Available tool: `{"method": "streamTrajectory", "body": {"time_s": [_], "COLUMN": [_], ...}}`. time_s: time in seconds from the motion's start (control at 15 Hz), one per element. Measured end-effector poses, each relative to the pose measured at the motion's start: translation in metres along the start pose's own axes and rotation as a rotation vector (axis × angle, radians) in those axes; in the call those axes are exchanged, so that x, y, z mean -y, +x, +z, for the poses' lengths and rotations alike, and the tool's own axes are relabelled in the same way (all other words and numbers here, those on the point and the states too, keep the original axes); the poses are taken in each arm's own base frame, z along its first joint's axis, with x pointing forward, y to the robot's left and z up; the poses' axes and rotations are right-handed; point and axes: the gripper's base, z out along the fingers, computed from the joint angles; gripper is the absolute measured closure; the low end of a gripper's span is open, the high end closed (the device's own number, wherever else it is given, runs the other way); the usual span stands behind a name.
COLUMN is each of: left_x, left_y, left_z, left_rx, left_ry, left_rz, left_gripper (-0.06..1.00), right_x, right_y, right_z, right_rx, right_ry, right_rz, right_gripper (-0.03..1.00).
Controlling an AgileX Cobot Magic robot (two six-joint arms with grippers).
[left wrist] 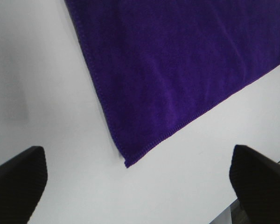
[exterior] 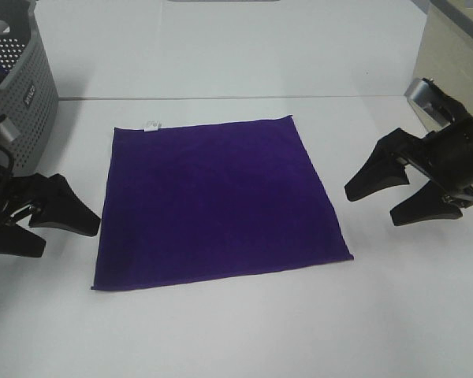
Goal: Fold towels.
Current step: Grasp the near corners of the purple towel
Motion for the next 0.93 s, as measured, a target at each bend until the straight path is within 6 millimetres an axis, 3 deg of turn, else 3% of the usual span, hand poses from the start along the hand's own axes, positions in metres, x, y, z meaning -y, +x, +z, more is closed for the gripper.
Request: {"method": "streamTrajectory", "body": {"time_s": [0.4,0.93], "left_x": [-0.018,-0.018], "left_y": [0.004,0.003], "left_z": [0.032,0.033], "left_rx": [-0.047,-0.039], "left_ry": [0.054,0.054], "left_rz": [-0.053,-0.063], "left_gripper": [-0.05,-0.05], "right_x": [0.019,0.025], "right_y": [-0.008,-0.008], "right_z": [0.025,0.031], "right_rx": [-0.048,-0.049], "right_ry": [-0.014,0.007], "right_rz": [0.034,0.043], "right_gripper": [0.07,0.07]}}
